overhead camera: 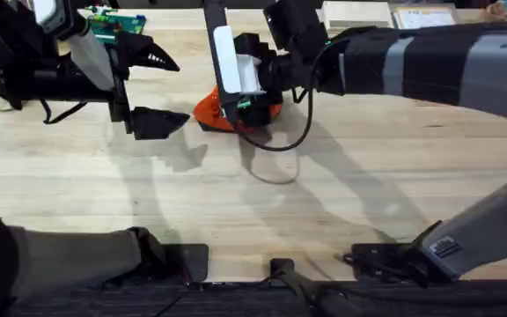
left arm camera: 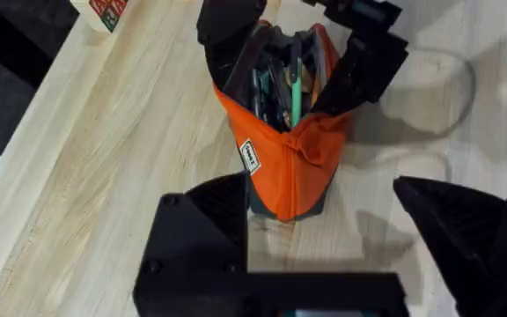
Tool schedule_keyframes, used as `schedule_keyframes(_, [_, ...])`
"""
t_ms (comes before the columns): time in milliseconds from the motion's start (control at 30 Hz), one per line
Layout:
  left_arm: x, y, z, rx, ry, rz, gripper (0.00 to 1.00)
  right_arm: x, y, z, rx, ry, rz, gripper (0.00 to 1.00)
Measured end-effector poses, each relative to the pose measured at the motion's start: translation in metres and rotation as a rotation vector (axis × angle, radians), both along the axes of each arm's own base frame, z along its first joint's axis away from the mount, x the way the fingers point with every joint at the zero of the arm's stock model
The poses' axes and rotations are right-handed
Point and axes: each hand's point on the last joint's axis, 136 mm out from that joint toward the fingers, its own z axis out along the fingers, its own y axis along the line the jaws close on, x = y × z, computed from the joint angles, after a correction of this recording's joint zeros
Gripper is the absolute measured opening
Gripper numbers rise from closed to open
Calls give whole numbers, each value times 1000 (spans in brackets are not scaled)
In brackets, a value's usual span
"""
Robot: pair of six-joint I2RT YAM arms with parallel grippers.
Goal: Unzip the bag, pick up the pens from the table one at a time and place them inside, then zip the bag closed.
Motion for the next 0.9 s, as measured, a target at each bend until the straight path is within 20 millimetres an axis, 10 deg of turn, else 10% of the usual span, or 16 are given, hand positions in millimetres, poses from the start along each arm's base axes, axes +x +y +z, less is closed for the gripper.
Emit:
schedule_keyframes(600, [0,0,0,0,0,0,993,0,-1,4,24,35,-45,998])
schedule_keyframes(900, [0,0,0,0,0,0,992,-2,-2,46,100,10,-87,998])
